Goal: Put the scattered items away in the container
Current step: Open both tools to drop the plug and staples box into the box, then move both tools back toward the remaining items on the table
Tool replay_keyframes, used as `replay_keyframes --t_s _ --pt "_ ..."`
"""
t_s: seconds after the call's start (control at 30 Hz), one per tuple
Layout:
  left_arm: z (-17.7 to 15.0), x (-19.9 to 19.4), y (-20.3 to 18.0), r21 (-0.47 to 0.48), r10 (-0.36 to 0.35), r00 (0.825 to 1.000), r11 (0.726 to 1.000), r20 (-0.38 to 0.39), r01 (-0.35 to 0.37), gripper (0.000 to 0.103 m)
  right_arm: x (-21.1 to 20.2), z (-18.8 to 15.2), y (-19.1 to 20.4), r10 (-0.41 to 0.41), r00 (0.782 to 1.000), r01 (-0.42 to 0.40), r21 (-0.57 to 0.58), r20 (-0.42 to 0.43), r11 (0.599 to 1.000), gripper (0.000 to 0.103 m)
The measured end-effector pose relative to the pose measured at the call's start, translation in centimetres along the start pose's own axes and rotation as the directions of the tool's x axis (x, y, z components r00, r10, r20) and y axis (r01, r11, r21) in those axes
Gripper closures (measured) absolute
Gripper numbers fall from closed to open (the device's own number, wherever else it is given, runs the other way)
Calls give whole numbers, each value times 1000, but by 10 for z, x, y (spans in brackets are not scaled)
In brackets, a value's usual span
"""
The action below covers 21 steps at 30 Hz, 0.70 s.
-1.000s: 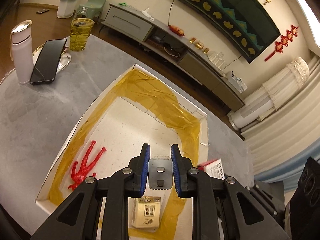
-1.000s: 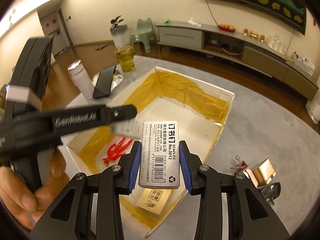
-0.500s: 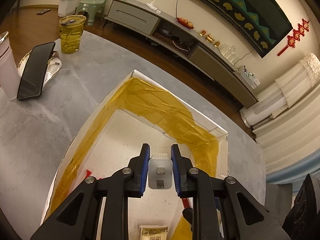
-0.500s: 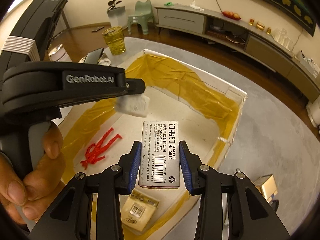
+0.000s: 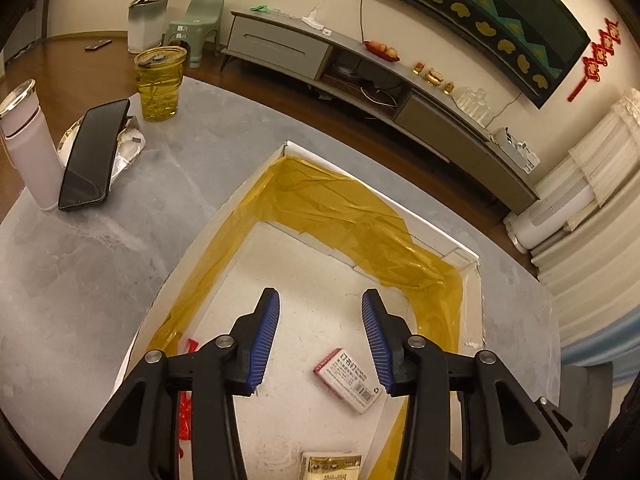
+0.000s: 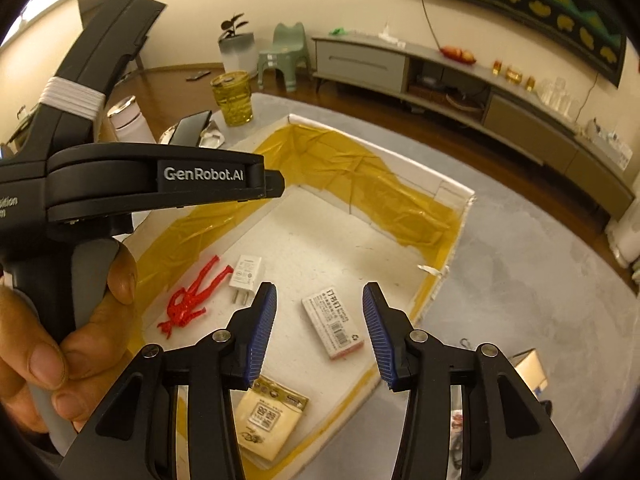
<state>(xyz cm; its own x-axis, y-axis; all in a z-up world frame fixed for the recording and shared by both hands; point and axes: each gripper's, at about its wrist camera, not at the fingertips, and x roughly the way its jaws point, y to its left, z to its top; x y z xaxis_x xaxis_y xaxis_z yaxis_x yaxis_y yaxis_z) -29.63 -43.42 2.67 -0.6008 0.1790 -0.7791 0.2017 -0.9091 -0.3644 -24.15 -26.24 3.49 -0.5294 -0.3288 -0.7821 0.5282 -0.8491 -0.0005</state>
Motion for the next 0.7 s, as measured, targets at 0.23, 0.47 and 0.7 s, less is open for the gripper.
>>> replay_keyframes --t_s 0.23,0.47,0.7 --pt "-14 -18 -15 38 -4 1000 999 29 3 58 -29 -19 6 -22 998 24 -31 66 999 55" --pt "-31 -34 -36 104 -9 998 995 55 3 58 -60 -38 1 -59 991 59 2 118 998 55" --pt "-50 -44 -66 198 -19 997 980 80 3 58 -79 -51 -13 -92 989 86 57 116 995 55"
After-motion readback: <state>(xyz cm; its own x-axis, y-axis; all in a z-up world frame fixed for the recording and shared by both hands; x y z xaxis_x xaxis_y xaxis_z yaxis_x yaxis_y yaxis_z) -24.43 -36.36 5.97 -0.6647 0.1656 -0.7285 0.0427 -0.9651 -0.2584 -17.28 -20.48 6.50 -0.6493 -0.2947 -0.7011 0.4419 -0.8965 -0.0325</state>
